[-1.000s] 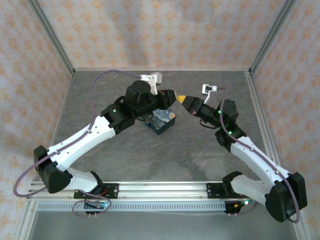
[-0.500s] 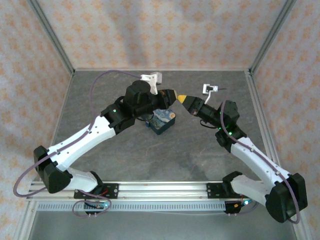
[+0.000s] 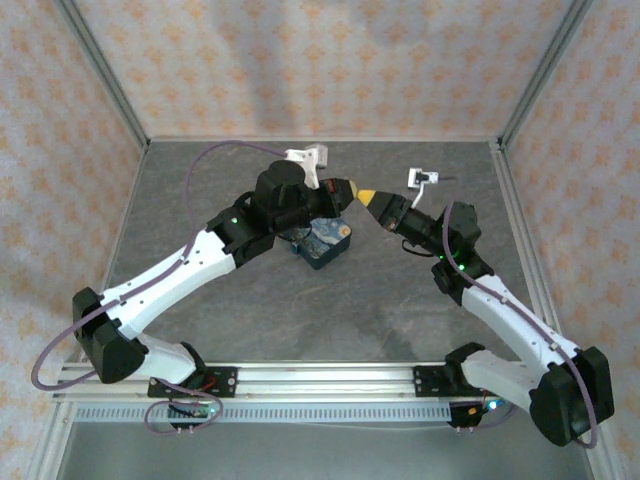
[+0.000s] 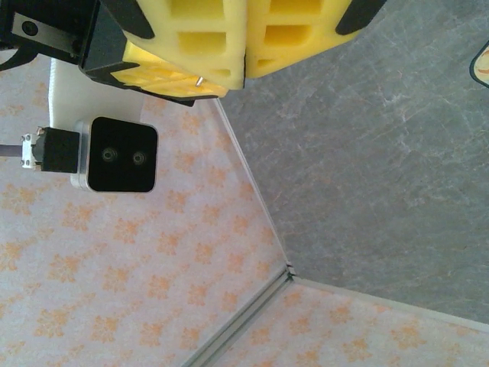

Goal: Unlock a padlock with a key

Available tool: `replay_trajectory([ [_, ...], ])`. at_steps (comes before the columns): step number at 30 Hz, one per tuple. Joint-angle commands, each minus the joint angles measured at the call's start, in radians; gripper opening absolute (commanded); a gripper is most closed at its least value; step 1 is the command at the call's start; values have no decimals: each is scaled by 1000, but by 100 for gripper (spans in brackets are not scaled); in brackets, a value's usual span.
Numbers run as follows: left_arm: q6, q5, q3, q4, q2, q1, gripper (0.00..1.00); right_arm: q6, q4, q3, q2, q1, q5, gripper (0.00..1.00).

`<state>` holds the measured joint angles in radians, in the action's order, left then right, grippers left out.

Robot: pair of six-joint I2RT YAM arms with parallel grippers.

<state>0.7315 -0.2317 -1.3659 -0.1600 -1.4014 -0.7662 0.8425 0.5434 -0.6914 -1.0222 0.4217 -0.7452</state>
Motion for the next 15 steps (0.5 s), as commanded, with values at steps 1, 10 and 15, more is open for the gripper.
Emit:
replay_trajectory([
  [1, -24, 8, -6, 17, 13, -4, 0, 4, 57, 10, 21, -14, -9, 2],
  [10, -64, 7, -24, -29, 19, -2, 0, 15, 39, 46, 91, -79, 14, 51],
  [15, -60, -22, -29, -14, 9, -2, 0, 34, 92, 29, 64, -79, -49, 50],
])
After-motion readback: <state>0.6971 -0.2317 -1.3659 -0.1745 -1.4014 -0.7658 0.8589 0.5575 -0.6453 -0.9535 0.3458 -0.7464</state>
